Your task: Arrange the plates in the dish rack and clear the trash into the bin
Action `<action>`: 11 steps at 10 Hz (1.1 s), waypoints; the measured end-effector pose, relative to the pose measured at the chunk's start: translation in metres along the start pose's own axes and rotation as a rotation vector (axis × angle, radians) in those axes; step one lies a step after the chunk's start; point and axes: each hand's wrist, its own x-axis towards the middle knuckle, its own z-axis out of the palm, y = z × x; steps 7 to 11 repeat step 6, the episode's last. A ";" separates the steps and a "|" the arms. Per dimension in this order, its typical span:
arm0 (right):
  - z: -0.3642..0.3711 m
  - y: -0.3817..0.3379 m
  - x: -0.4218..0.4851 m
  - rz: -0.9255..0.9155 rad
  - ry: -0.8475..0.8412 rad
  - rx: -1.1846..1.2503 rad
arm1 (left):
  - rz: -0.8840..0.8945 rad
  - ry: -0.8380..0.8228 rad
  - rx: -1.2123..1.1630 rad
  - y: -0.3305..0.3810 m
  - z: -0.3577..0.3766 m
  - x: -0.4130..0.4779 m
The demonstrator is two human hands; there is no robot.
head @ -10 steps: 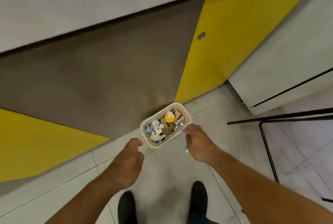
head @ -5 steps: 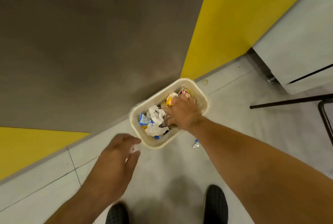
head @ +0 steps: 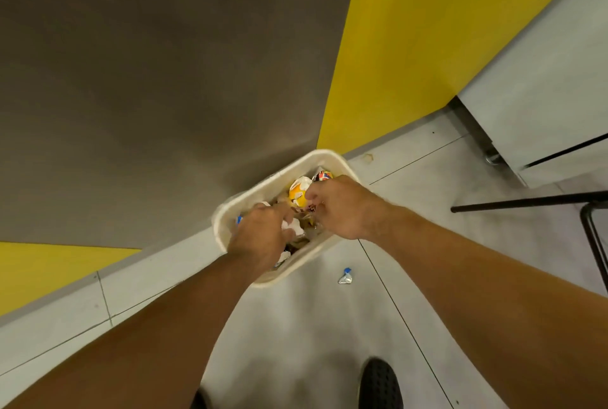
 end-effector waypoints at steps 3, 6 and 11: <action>-0.015 0.013 -0.036 0.074 0.115 0.053 | 0.075 -0.324 0.277 -0.005 0.027 0.025; -0.061 -0.031 -0.086 0.089 0.189 0.045 | 0.126 0.011 -0.004 0.015 -0.093 -0.045; -0.061 -0.031 -0.086 0.089 0.189 0.045 | 0.126 0.011 -0.004 0.015 -0.093 -0.045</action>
